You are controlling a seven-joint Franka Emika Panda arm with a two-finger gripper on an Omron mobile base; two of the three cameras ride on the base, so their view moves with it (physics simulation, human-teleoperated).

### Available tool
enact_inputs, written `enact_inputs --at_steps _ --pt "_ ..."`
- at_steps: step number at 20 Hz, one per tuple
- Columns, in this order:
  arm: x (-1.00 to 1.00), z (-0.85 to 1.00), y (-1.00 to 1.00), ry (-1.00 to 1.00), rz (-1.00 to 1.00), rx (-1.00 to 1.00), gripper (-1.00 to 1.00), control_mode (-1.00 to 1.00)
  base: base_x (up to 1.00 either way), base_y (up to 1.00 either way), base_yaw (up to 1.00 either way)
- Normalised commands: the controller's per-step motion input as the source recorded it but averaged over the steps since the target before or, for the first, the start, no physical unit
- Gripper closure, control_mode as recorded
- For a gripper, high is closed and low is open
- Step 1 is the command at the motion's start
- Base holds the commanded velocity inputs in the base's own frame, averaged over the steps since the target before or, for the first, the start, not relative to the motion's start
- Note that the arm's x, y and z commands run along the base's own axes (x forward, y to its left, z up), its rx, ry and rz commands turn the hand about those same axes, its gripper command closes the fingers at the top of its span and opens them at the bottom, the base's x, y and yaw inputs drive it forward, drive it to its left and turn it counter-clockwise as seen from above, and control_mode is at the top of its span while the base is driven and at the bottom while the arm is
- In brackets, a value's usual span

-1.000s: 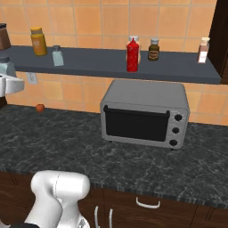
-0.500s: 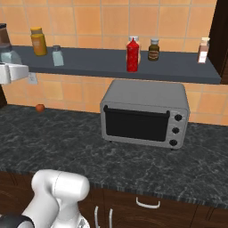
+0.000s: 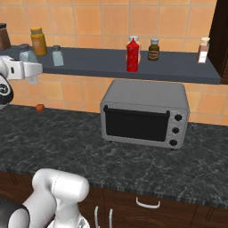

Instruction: Put the shaker and condiment bottle from the counter next to their counterparts in the cabinet.

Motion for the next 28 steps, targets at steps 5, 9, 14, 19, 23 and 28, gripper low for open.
enact_inputs --at_steps 5,9,14,19,23,28 --pt "0.50 0.00 0.07 0.03 -0.03 0.00 1.00 -1.00 0.00 0.00 0.00" --pt "0.61 -0.01 0.04 0.00 -0.01 0.00 1.00 -1.00 0.00 0.00 0.00" --pt "0.42 -0.08 0.06 0.00 -0.01 0.00 1.00 -1.00 0.00 0.00 0.00" --pt "0.21 -0.13 0.11 0.00 -0.02 0.00 1.00 -1.00 0.00 0.00 0.00" --pt "0.21 -0.08 0.03 0.00 -0.02 0.00 1.00 -1.00 0.00 0.00 0.00" --pt "0.19 -0.02 0.00 0.00 -0.04 0.00 1.00 -1.00 0.00 0.00 0.00"
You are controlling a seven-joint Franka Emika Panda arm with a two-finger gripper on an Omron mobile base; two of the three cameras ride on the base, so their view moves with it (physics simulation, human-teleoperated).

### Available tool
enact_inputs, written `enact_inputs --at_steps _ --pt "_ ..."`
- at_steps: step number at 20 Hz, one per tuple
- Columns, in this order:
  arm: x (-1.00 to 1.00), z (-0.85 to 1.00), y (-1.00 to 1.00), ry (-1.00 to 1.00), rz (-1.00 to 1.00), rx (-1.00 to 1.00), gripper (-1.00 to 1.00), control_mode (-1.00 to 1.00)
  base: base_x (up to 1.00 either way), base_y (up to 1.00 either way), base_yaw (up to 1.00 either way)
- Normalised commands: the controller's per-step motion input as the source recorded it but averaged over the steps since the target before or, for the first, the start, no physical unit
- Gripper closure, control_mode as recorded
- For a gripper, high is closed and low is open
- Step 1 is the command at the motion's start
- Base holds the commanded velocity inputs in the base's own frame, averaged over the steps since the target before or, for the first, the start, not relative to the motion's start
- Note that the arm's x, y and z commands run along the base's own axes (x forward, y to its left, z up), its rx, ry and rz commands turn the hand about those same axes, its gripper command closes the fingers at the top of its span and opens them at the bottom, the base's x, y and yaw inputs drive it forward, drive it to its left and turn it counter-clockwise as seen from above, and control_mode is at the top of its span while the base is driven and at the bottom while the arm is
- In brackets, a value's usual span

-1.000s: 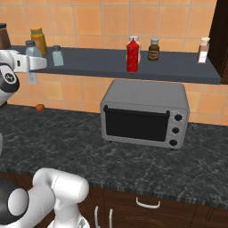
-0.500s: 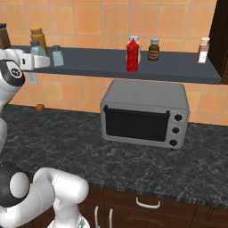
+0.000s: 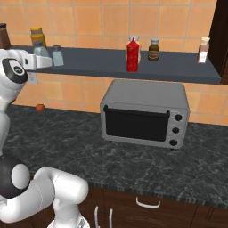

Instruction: Put the shaker and condiment bottle from the counter next to their counterparts in the cabinet.

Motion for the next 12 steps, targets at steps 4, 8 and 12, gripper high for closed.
enact_inputs --at_steps 4,8,12 --pt "0.09 -0.15 0.02 0.00 -0.02 0.00 1.00 -1.00 0.00 0.00 0.00" --pt "0.11 -0.19 0.01 0.00 -0.02 0.01 1.00 -1.00 0.00 0.00 0.00" --pt "0.22 -0.10 0.00 0.00 -0.03 0.01 1.00 -1.00 0.00 0.00 0.00"
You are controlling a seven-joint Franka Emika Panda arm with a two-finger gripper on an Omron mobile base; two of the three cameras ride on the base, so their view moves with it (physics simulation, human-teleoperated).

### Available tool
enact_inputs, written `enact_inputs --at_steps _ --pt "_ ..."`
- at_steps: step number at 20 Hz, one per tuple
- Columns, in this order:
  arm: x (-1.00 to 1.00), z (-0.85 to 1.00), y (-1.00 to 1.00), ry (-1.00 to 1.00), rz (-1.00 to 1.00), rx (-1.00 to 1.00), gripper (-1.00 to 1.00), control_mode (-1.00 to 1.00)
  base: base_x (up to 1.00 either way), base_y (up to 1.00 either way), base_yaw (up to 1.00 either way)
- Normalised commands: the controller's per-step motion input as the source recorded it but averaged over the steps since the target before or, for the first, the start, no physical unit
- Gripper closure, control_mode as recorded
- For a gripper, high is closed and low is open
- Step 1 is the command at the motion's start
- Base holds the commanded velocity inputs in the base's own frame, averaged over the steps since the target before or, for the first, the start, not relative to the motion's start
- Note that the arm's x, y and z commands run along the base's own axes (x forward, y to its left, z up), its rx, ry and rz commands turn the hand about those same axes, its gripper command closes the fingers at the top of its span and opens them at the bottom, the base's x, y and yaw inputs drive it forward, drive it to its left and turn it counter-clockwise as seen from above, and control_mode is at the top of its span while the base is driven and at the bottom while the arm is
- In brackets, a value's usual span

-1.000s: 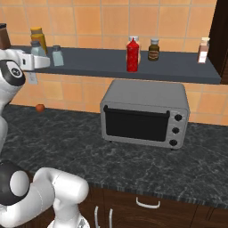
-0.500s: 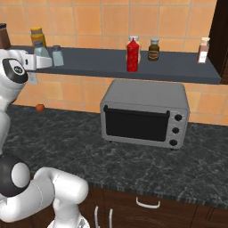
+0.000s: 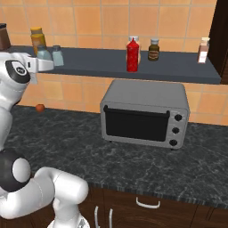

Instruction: Put the shaker and condiment bottle from the counter next to their counterparts in the cabinet.

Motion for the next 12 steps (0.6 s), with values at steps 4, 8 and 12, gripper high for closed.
enact_inputs --at_steps 4,8,12 --pt "0.22 -0.17 0.01 0.00 -0.02 0.00 1.00 -1.00 0.00 0.00 0.00" --pt "0.25 -0.17 0.03 0.00 -0.02 0.01 1.00 -1.00 0.00 0.00 0.00" --pt "0.27 -0.10 0.05 0.00 -0.01 0.01 1.00 -1.00 0.00 0.00 0.00"
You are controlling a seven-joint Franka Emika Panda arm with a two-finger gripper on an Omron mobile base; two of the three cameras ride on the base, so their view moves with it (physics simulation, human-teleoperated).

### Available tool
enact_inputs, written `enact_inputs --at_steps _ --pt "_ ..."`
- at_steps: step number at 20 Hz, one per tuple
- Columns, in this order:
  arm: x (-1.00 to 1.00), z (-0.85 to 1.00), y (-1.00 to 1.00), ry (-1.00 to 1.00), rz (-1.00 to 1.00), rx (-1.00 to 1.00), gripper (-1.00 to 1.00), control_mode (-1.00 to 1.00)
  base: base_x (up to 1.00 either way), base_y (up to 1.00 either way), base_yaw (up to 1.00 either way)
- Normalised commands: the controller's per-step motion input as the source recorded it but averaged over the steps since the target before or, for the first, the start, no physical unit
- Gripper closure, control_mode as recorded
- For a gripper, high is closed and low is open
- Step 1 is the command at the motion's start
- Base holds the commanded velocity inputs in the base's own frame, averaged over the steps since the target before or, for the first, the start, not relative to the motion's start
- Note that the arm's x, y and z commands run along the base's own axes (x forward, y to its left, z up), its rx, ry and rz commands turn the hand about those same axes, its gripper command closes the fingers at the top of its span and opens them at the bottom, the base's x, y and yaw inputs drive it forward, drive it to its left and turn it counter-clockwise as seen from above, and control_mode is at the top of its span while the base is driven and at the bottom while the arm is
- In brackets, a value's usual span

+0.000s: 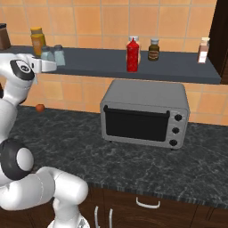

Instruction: Put the shaker and condiment bottle from the counter next to their counterparts in the cabinet.

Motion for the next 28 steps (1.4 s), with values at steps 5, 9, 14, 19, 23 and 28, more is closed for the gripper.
enact_inputs --at_steps 5,9,14,19,23,28 --pt "0.07 -0.12 0.13 0.00 0.00 0.00 -1.00 -1.00 0.00 0.00 0.00" --pt "0.00 -0.01 0.04 -0.03 0.00 0.01 -1.00 -1.00 0.00 0.00 0.00" --pt "-0.12 0.00 0.07 -0.05 -0.01 0.01 -1.00 -1.00 0.00 0.00 0.00" --pt "-0.28 0.00 0.17 -0.04 -0.01 0.01 -1.00 -1.00 0.00 0.00 0.00" --pt "-0.72 0.00 0.28 0.00 0.00 0.05 -1.00 -1.00 0.00 0.00 0.00" --pt "-0.93 0.00 0.06 0.00 0.00 0.06 -1.00 -1.00 0.00 0.00 0.00"
